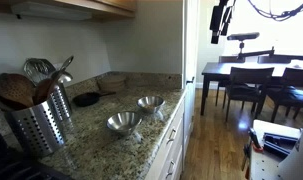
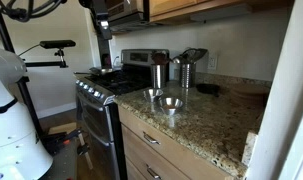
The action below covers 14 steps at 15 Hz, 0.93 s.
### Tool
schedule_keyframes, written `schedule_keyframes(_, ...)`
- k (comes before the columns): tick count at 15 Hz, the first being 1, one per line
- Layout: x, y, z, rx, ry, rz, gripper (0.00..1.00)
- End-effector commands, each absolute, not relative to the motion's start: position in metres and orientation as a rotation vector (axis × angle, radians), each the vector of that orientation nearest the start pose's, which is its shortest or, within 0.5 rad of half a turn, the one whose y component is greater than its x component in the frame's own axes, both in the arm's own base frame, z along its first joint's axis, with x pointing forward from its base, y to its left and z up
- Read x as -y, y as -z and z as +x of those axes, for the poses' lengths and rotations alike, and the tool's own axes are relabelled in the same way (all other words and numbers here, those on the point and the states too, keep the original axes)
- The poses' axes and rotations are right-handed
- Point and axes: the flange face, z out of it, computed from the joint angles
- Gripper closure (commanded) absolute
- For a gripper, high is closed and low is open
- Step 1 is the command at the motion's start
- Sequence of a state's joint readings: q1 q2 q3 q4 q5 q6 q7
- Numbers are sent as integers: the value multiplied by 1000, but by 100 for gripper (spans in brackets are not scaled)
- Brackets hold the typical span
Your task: Take the bowl on the right and pour the beans into the bowl on the left
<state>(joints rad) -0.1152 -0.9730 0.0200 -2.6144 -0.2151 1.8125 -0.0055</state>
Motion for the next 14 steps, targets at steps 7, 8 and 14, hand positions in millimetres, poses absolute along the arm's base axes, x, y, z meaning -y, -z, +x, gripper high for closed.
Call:
schedule_keyframes(7, 44, -545, 280, -105, 265, -3365, 0)
schedule_keyframes(8, 45, -544, 283, -104, 266, -3367, 0)
schedule_keyframes(14, 54, -532, 312, -90, 305, -3368, 0)
